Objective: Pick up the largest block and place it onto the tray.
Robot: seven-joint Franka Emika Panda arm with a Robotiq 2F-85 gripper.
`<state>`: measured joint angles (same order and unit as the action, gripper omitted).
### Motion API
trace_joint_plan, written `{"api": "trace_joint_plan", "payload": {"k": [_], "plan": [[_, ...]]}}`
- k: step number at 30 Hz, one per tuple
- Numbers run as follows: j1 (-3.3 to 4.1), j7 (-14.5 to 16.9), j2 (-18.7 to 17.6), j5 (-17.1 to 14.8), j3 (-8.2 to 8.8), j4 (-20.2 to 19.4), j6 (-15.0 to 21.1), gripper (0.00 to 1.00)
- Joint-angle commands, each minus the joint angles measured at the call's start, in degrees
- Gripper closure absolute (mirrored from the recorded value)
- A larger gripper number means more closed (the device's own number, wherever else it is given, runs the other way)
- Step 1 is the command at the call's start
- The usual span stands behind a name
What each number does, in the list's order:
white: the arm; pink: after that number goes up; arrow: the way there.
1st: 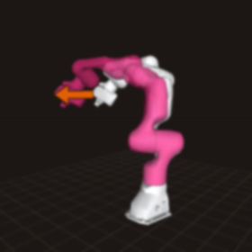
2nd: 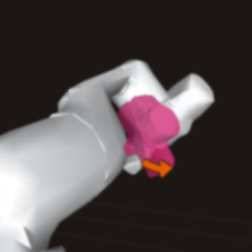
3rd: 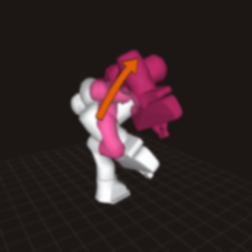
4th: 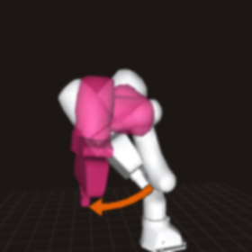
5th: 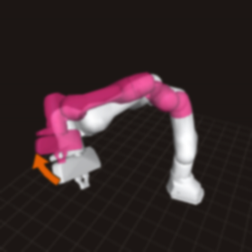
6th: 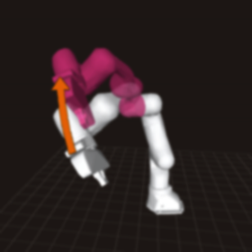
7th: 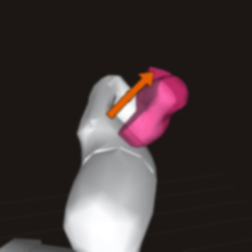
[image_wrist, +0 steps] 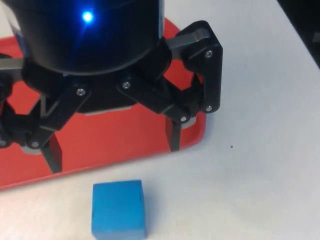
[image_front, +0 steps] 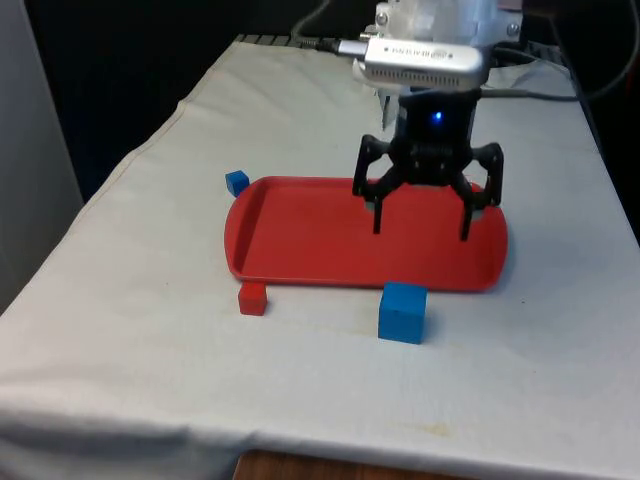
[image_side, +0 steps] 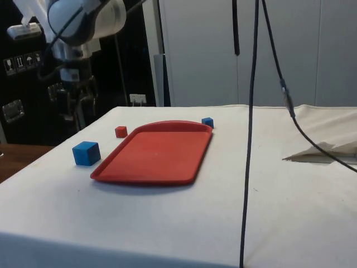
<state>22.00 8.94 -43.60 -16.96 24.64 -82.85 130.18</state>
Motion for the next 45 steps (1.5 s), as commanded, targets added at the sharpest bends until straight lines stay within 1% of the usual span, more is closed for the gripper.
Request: {"api": "trace_joint_plan", "payload": {"k": [1,2,3,4,10,11,12,18,19,20,21,23,29,30,31,32,40,41,42,43,45], "plan": [[-0.46,0.34,-0.80,-0.63,-0.52,0.63,0.29,0.00],[-0.52,0.34,-1.15,-0.80,-0.46,0.86,0.40,0.00],[-0.06,0.00,-0.92,-0.40,0.00,0.52,0.23,0.00],[-0.57,0.46,-1.95,-1.20,-0.46,1.38,0.69,0.00],[-0.97,0.86,-4.58,-2.58,-0.52,3.09,1.26,0.00],[-0.46,0.40,-3.95,-2.01,0.00,2.58,0.86,0.00],[-1.09,0.92,-4.98,-2.81,-0.57,3.38,1.38,0.00],[-1.49,1.78,-7.22,-4.58,-0.46,4.76,1.83,0.00],[-1.72,2.06,-7.96,-4.98,-0.34,5.27,1.89,0.00],[-1.15,1.66,-7.51,-4.58,0.06,4.76,1.72,0.00],[-1.78,2.12,-8.25,-5.16,-0.34,5.56,1.89,0.00],[-2.06,2.52,-8.94,-5.67,-0.29,5.96,2.01,0.00],[-2.46,3.72,-10.89,-7.33,0.29,7.16,2.18,0.00],[-2.06,3.44,-10.54,-7.05,0.63,6.65,2.01,0.00],[-2.58,3.90,-11.17,-7.51,0.29,7.28,2.18,0.00],[-2.69,4.01,-11.40,-7.68,0.29,7.45,2.23,0.00],[-2.86,4.07,-13.46,-8.37,0.57,9.45,2.23,0.00],[-2.64,4.01,-13.35,-8.31,0.80,9.22,2.29,0.11],[-2.92,4.01,-13.81,-8.42,0.63,9.80,2.23,0.11],[-2.92,4.01,-13.92,-8.48,0.69,9.97,2.23,0.21],[-2.92,3.95,-14.15,-8.54,0.74,10.20,2.18,0.44]]}}
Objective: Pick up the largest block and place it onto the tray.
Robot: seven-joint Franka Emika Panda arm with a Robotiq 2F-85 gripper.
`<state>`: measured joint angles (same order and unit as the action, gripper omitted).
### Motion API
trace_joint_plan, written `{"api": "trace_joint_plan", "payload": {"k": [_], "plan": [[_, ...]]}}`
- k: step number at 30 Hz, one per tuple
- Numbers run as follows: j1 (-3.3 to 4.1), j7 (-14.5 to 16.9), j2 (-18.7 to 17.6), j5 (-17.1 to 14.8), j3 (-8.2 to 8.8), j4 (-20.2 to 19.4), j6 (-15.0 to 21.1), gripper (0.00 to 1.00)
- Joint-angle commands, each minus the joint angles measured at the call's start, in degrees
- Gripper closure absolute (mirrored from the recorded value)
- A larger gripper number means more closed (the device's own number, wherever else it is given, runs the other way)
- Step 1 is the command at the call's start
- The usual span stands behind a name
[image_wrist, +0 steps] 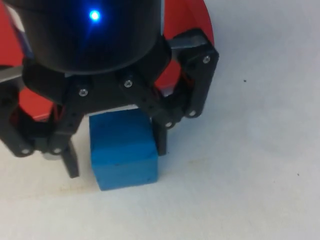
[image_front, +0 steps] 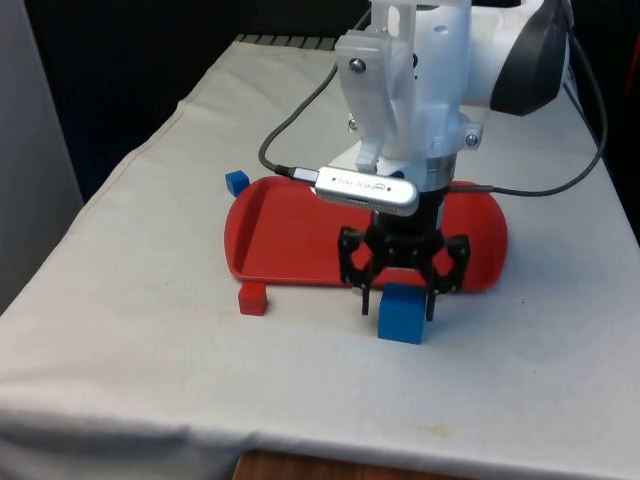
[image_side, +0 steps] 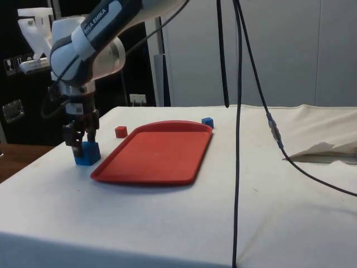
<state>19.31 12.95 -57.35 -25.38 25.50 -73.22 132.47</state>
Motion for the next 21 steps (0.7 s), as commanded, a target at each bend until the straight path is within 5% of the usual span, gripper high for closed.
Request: {"api": "trace_joint_plan", "payload": {"k": [1,4,5,13,21], "plan": [[-0.23,-0.06,-0.46,-0.11,-0.11,0.63,-0.11,0.55],[-0.29,-0.06,-0.57,-0.11,-0.11,0.80,-0.11,0.93],[-0.29,-0.06,-0.63,-0.11,-0.11,0.86,-0.06,0.99],[-0.29,-0.11,-0.69,-0.11,-0.11,0.92,-0.06,0.98],[0.63,0.00,1.78,0.11,0.97,-0.34,-1.38,0.98]]}}
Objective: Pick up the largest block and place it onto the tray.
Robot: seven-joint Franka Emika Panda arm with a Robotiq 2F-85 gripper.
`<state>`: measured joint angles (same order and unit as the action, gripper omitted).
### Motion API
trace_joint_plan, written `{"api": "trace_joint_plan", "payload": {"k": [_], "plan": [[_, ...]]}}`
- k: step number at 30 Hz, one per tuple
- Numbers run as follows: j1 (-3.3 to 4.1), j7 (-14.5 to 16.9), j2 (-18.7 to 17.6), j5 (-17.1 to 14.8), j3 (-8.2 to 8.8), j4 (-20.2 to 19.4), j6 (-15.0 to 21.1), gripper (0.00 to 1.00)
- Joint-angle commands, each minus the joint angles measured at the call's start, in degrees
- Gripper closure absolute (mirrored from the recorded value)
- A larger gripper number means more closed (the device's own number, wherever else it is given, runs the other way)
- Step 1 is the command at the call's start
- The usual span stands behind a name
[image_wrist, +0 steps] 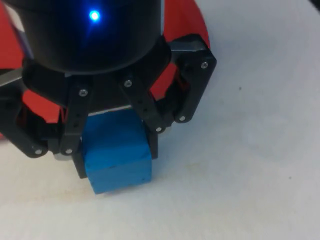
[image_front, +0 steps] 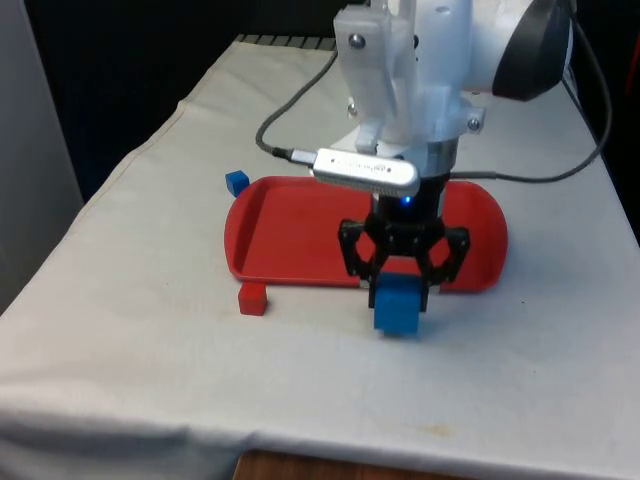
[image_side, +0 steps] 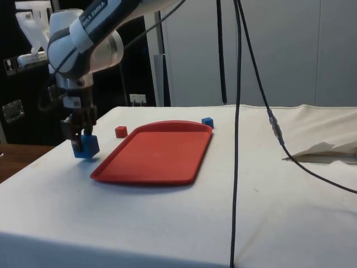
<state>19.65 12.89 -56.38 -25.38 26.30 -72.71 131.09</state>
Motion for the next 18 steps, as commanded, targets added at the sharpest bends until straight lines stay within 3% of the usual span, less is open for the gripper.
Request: {"api": "trace_joint_plan", "payload": {"k": [1,3,4,5,11,12,13,18], "plan": [[0.40,0.06,1.26,0.17,0.29,-1.09,-0.23,0.98],[0.86,0.17,2.52,0.17,0.74,-2.12,-0.80,0.98],[0.52,0.11,2.01,0.06,0.57,-1.26,-1.43,0.98],[1.03,0.23,3.09,0.23,0.86,-2.58,-1.03,0.98],[1.89,0.29,6.59,0.97,1.26,-5.73,-1.43,0.98],[1.43,0.23,5.67,0.74,0.97,-4.64,-1.72,0.98],[2.01,0.34,7.22,1.09,1.32,-6.30,-1.43,0.98],[2.75,0.57,10.20,1.43,1.66,-9.40,-1.32,0.98]]}}
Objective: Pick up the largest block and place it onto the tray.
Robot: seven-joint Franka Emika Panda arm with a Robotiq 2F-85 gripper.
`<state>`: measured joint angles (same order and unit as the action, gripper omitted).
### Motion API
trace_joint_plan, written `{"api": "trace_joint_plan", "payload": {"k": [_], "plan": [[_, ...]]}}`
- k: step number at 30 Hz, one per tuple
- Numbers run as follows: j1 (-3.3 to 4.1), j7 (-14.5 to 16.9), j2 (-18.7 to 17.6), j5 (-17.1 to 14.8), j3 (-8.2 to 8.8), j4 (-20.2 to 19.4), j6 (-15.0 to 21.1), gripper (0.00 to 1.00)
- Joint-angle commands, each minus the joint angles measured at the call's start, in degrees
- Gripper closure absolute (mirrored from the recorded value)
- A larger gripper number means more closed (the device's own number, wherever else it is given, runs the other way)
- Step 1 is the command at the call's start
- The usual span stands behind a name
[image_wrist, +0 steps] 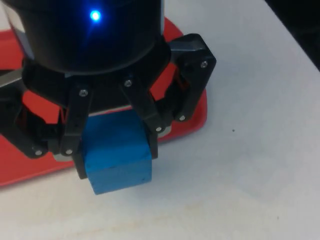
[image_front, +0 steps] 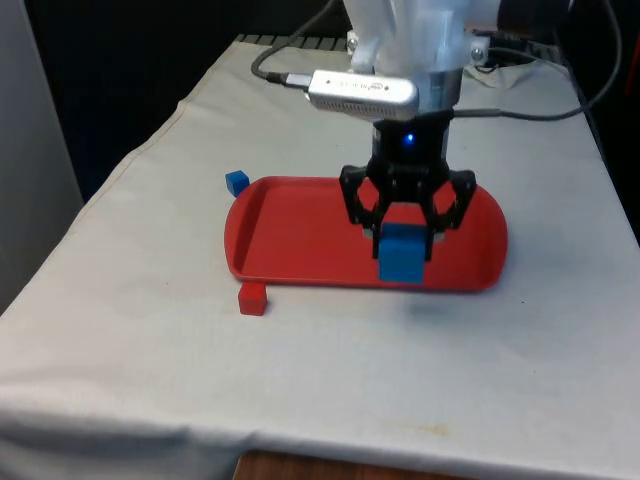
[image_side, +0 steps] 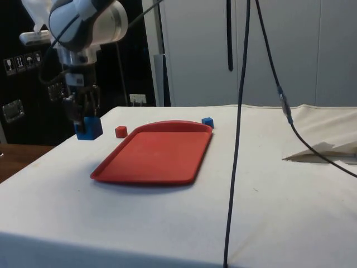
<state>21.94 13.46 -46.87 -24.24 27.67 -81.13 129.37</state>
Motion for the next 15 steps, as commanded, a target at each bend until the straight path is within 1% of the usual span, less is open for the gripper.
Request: {"api": "trace_joint_plan", "payload": {"k": [1,2,3,4,10,11,12,15], "plan": [[0.57,0.06,1.20,0.34,0.34,-1.55,0.46,0.98],[0.63,0.17,1.72,0.46,0.34,-2.18,0.52,0.98],[0.17,0.11,0.97,0.17,0.00,-1.15,0.00,0.98],[0.74,0.23,2.18,0.52,0.34,-2.75,0.57,0.98],[1.38,0.34,5.56,1.38,0.40,-6.82,1.15,0.98],[0.69,0.23,4.47,1.15,0.06,-4.98,0.06,0.98],[1.49,0.34,5.90,1.43,0.40,-7.33,1.26,0.98],[1.89,0.40,7.45,1.66,0.40,-9.28,1.66,0.98]]}}
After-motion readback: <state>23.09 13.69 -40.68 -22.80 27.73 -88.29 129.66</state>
